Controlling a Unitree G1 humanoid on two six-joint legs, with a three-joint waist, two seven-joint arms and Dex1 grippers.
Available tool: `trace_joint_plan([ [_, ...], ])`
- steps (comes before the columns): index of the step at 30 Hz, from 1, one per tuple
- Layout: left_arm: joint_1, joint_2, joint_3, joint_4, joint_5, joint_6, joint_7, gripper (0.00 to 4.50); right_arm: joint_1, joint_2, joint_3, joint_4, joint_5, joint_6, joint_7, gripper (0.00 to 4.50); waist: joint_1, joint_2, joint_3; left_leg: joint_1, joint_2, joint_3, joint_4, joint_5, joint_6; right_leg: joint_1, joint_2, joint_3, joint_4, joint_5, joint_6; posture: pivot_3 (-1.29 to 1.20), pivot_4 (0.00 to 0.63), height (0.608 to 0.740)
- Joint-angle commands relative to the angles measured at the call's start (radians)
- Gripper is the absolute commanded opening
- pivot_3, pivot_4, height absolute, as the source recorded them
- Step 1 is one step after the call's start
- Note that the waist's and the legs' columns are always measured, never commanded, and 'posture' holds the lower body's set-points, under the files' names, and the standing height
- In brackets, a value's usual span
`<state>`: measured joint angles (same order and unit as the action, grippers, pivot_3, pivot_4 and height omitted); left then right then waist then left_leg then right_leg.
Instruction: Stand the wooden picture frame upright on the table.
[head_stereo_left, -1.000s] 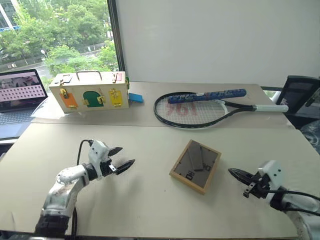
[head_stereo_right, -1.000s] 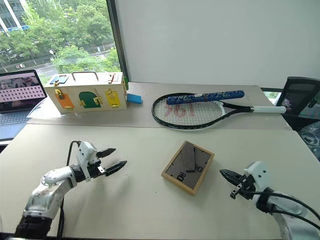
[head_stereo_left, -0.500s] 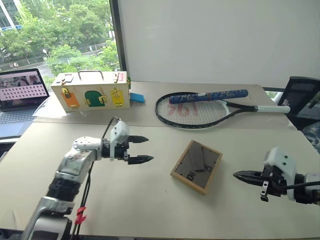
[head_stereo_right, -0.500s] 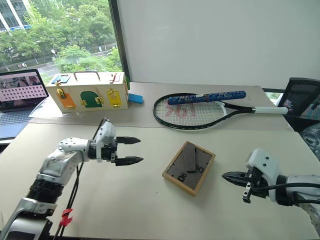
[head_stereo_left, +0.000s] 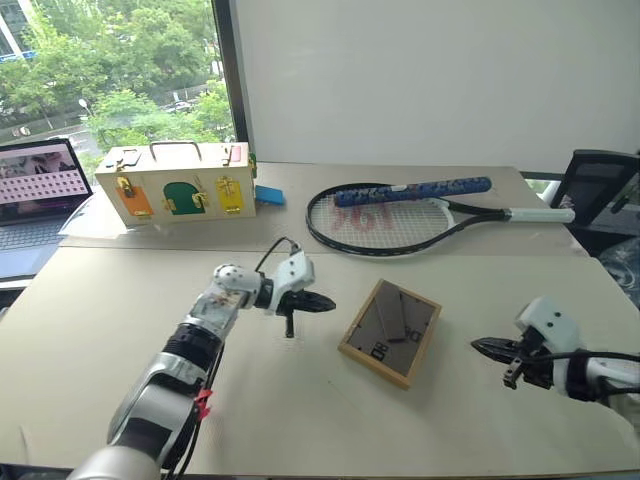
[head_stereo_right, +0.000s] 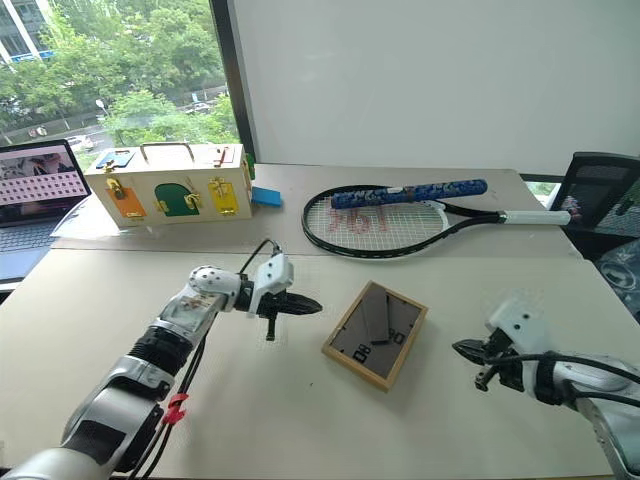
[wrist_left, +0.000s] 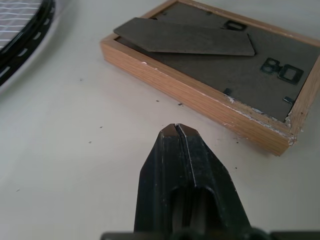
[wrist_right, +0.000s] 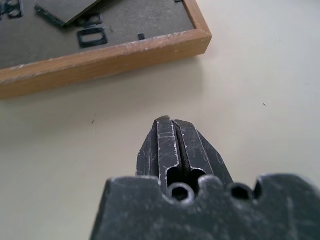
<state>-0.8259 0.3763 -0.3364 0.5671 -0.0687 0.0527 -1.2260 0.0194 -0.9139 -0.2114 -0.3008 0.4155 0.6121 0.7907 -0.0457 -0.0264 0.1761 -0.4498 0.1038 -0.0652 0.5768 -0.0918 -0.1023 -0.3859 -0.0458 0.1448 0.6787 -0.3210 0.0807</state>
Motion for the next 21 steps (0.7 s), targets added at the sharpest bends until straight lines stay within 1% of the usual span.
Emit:
trace_joint_plan([
  [1, -0.017, -0.031, -0.031, -0.016, 0.056, -0.037, 0.028, 0.05, -0.091, 0.025, 0.085, 0.040, -0.033, 0.000, 0.004, 0.00, 0.000, 0.000, 0.000, 0.000, 0.000, 0.000, 0.000, 0.000, 0.000, 0.000, 0.000, 0.000, 0.000, 0.000, 0.000, 0.00, 0.150, 0.710],
  [3, -0.009, -0.041, -0.045, -0.034, 0.064, -0.027, 0.014, 0.05, -0.150, 0.051, 0.143, 0.073, -0.047, -0.001, 0.014, 0.00, 0.002, 0.000, 0.000, 0.000, 0.000, 0.000, 0.000, 0.000, 0.000, 0.000, 0.000, 0.000, 0.000, 0.001, -0.002, 0.00, 0.150, 0.710],
  [6, 0.020, -0.025, -0.062, -0.065, 0.089, -0.032, 0.002, 0.05, -0.249, 0.096, 0.250, 0.124, -0.090, -0.015, 0.036, 0.00, -0.001, 0.000, 0.000, -0.001, 0.000, 0.000, 0.000, 0.000, 0.000, 0.000, 0.000, 0.000, 0.000, 0.002, -0.003, 0.00, 0.150, 0.710],
  [10, 0.071, 0.001, -0.049, -0.150, 0.058, 0.040, -0.029, 0.05, -0.345, 0.155, 0.356, 0.152, -0.138, -0.022, 0.062, 0.00, -0.007, 0.001, 0.000, 0.000, 0.000, 0.000, 0.000, 0.000, 0.000, 0.000, 0.000, 0.000, 0.001, 0.002, -0.004, 0.00, 0.150, 0.710],
  [13, 0.138, 0.060, -0.010, -0.264, 0.001, 0.149, -0.068, 0.05, -0.406, 0.218, 0.433, 0.159, -0.174, -0.017, 0.071, 0.00, -0.016, 0.001, 0.000, 0.001, 0.000, 0.000, -0.001, 0.000, 0.000, 0.000, 0.001, 0.000, 0.001, 0.002, -0.004, 0.00, 0.150, 0.710],
  [15, 0.191, 0.130, 0.014, -0.324, -0.018, 0.192, -0.096, 0.05, -0.439, 0.253, 0.467, 0.182, -0.199, -0.025, 0.074, 0.00, -0.030, 0.001, 0.000, 0.002, 0.000, -0.001, -0.002, 0.000, 0.000, 0.000, 0.001, 0.000, 0.002, 0.002, -0.004, 0.00, 0.150, 0.710],
  [16, 0.229, 0.189, 0.033, -0.346, -0.016, 0.200, -0.105, 0.05, -0.454, 0.269, 0.486, 0.194, -0.209, -0.027, 0.083, 0.00, -0.033, 0.001, 0.000, 0.003, 0.001, 0.000, -0.002, 0.000, 0.000, 0.000, 0.001, 0.000, 0.003, 0.002, -0.005, 0.00, 0.150, 0.710],
  [18, 0.278, 0.265, 0.067, -0.370, -0.020, 0.216, -0.098, 0.05, -0.466, 0.283, 0.504, 0.207, -0.220, -0.028, 0.097, 0.00, -0.041, 0.001, -0.001, 0.004, 0.001, -0.001, -0.003, 0.000, 0.000, 0.000, 0.002, 0.000, 0.003, 0.002, -0.006, 0.00, 0.150, 0.710],
  [21, 0.317, 0.324, 0.093, -0.378, -0.013, 0.217, -0.059, 0.05, -0.459, 0.278, 0.505, 0.208, -0.225, -0.026, 0.118, 0.00, -0.039, 0.001, -0.001, 0.005, 0.002, -0.001, -0.004, 0.000, 0.000, 0.001, 0.002, 0.000, 0.004, 0.001, -0.005, 0.00, 0.150, 0.710],
])
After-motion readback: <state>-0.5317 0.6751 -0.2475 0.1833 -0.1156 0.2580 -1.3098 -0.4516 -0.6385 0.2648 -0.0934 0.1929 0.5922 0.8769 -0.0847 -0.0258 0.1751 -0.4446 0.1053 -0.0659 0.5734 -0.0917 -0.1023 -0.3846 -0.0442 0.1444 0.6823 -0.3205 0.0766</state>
